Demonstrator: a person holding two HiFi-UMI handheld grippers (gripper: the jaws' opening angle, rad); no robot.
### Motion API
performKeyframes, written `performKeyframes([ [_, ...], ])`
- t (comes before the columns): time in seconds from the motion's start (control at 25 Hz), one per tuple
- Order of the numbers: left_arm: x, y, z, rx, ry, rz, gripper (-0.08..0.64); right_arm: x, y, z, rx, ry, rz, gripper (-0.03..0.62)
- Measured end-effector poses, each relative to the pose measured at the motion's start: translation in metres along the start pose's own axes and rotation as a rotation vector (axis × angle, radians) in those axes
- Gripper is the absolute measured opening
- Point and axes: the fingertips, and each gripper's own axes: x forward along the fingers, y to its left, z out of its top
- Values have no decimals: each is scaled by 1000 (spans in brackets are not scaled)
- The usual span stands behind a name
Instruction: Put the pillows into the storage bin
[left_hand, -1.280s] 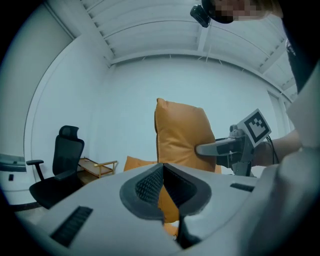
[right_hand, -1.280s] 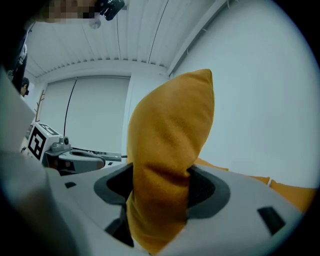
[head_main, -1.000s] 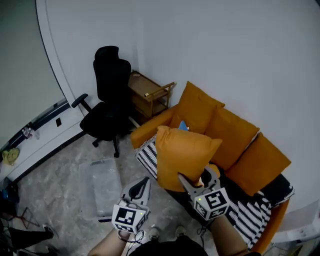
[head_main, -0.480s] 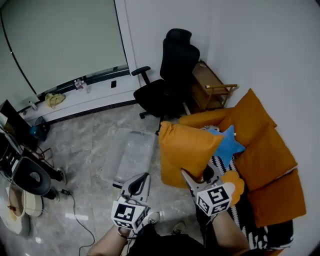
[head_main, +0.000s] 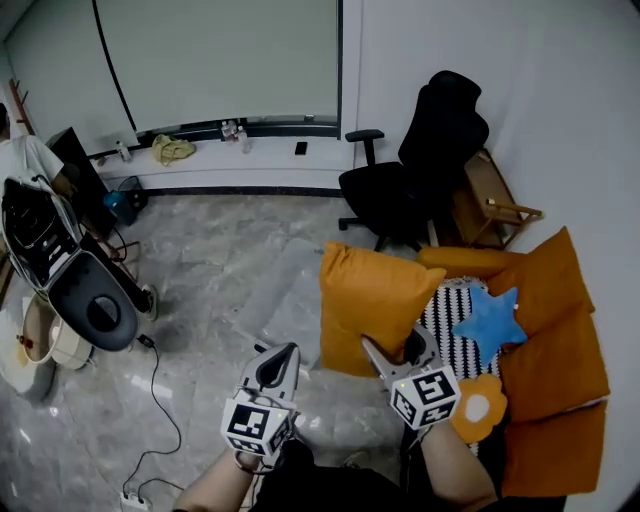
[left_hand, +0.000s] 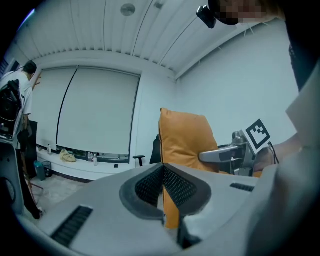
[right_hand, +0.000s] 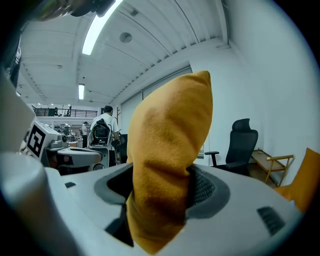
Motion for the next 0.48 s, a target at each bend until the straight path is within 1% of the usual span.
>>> performKeyframes([
  [0.16,-11,48,-5,-20,14,17,6,43,33,1,3,12,19,311],
  [0.28,-5,85,-6,-28,21,17,6,82,46,0,2,33,25,311],
  [0.48,9,145,-3,-21,-4,10,6,143,65,-1,1,72,27,311],
])
